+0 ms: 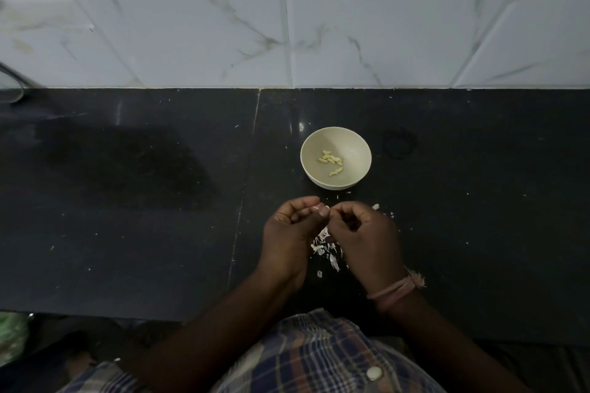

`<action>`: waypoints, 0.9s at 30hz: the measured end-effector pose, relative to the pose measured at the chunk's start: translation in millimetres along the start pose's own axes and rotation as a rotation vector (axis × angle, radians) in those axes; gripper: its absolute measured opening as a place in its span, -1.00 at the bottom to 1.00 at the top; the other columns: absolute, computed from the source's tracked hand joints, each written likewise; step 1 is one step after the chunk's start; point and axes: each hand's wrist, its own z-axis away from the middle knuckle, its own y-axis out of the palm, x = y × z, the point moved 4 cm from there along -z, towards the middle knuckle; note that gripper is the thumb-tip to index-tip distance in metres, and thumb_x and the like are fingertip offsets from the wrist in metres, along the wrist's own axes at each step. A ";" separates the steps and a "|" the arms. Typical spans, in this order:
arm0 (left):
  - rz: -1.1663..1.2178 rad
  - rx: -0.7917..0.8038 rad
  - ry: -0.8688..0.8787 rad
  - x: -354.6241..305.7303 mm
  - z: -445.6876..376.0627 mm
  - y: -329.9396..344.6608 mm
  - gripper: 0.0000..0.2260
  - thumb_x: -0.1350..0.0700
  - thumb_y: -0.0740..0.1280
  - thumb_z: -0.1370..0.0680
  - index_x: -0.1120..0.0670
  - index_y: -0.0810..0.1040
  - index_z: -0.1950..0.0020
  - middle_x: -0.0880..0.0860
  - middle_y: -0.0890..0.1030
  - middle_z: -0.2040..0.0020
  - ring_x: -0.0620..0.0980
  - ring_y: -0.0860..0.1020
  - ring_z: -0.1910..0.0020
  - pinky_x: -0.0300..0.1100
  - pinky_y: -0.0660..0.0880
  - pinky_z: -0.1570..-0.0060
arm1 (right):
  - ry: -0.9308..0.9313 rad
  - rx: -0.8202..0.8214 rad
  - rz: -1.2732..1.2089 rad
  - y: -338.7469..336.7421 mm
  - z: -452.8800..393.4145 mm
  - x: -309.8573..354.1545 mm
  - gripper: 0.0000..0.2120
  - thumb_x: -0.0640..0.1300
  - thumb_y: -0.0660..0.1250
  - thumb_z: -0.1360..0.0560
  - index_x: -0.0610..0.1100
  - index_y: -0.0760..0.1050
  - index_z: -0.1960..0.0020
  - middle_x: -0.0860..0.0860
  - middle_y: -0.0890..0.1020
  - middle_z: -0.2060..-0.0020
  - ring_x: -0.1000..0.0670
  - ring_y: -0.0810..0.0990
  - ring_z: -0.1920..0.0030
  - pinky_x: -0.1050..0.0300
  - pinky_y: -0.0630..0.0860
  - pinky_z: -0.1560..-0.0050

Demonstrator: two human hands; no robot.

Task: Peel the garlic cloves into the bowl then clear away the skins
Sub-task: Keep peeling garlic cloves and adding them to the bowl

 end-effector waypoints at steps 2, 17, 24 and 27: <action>-0.011 0.009 0.019 -0.3 0.9 0.7 -0.78 0.41 0.44 -0.43 0.20 0.62 -0.01 0.11 0.69 0.17 0.00 0.67 0.15 -0.20 0.62 0.09 | 0.033 0.013 -0.054 0.3 0.3 -1.5 -0.87 -0.20 0.48 -0.47 0.03 0.64 0.15 0.06 0.70 0.31 0.08 0.69 0.26 -0.04 0.66 0.14; -0.116 0.066 0.115 -5.4 3.6 -1.4 -0.80 0.39 0.47 -0.44 0.16 0.66 0.00 0.14 0.69 0.11 0.05 0.65 0.06 -0.09 0.59 -0.04 | 0.025 0.057 -0.002 0.6 -4.4 0.0 -0.90 -0.18 0.48 -0.47 -0.05 0.59 0.19 0.07 0.62 0.39 0.15 0.57 0.38 0.29 0.47 0.31; 0.054 0.123 -0.038 -1.7 3.4 4.0 -0.75 0.34 0.44 -0.44 0.25 0.62 -0.12 0.21 0.68 0.03 0.08 0.66 0.01 -0.11 0.62 -0.10 | 0.165 0.082 -0.160 0.2 -5.9 0.0 -0.91 -0.16 0.44 -0.52 -0.14 0.62 0.15 -0.04 0.67 0.36 0.08 0.58 0.40 0.18 0.51 0.35; 0.091 0.130 -0.074 -1.8 3.3 6.2 -0.78 0.37 0.40 -0.49 0.26 0.60 -0.13 0.21 0.67 0.05 0.08 0.67 0.04 -0.12 0.65 -0.05 | 0.190 0.083 -0.193 -0.4 -5.5 -0.9 -0.90 -0.20 0.40 -0.54 -0.17 0.61 0.15 -0.06 0.65 0.39 0.07 0.56 0.44 0.17 0.49 0.40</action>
